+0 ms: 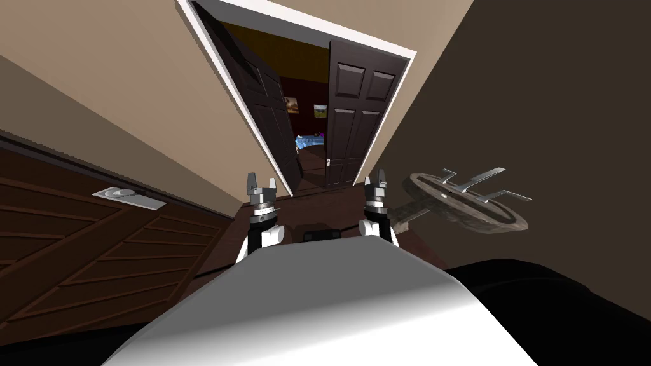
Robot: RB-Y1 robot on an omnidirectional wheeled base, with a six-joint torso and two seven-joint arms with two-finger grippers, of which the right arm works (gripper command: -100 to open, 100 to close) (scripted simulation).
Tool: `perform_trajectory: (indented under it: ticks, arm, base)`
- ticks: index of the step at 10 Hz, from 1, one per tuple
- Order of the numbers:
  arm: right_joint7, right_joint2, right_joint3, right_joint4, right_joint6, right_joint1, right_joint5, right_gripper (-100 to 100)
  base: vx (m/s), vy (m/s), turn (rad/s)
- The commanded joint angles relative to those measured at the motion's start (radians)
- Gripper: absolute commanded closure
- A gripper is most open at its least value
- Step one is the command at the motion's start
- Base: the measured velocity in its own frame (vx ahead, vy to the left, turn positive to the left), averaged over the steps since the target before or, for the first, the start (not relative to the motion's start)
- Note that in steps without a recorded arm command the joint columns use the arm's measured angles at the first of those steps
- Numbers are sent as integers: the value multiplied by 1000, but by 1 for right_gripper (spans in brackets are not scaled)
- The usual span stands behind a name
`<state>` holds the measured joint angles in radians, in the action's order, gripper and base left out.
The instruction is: Push the door open
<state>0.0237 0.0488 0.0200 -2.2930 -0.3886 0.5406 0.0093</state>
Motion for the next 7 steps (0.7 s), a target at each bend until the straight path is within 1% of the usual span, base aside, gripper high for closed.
perform_trajectory:
  ticks: [1, 2, 4, 7]
  arm:
    - [-3, -13, -2, 35, -9, -14, -3, -100]
    - [-3, -17, -3, 47, -12, -19, -4, -100]
    - [-7, -33, -5, 100, -25, -39, -8, -100]
    - [-11, -47, -8, 153, -39, -61, -12, -100]
  base:
    - [118, -25, 49]
    - [102, 9, 45]
    - [101, 3, 35]
    - [104, -6, 36]
